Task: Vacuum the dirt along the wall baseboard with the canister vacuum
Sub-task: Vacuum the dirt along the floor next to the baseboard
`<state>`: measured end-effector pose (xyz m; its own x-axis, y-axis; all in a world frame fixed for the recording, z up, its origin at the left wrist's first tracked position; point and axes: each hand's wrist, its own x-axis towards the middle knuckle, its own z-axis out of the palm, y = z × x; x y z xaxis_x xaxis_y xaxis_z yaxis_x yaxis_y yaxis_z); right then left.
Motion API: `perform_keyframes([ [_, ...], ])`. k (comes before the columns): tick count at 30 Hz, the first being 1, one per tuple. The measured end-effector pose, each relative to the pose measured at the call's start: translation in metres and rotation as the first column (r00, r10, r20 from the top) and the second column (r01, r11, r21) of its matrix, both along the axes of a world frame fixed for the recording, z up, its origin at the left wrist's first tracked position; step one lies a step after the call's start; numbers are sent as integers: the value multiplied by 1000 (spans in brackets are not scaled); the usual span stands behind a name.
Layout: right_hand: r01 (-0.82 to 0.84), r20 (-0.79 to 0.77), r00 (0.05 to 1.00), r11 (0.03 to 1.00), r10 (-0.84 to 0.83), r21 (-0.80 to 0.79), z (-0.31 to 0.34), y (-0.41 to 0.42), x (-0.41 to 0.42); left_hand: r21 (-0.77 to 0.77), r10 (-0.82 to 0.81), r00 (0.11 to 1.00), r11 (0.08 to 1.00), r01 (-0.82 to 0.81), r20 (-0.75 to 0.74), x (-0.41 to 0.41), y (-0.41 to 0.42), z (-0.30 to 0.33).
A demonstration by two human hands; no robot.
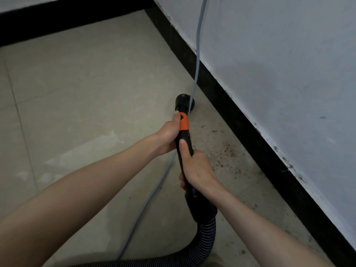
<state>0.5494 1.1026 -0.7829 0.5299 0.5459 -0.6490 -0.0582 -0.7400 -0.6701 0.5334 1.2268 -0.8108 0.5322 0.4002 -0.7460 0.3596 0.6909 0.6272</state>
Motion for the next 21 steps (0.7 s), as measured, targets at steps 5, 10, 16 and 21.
perform_keyframes([
  [5, 74, 28, 997, 997, -74, -5, 1, 2, 20, -37, -74, 997, 997, 75, 20, 30, 1, 0],
  [10, 84, 55, 995, 996, -83, -15, -1, 3, 28, -79, -110, 993, 990, 114, 52, 41, 1, 1],
  [16, 29, -34, 999, 1000, -29, 5, 5, 2, 21, -34, -65, 998, 997, 66, 28, 29, 2, 3],
  [21, -82, -84, 993, 997, 82, 3, 3, -4, -11, 24, 42, 999, 999, -41, -34, -20, -7, -2],
])
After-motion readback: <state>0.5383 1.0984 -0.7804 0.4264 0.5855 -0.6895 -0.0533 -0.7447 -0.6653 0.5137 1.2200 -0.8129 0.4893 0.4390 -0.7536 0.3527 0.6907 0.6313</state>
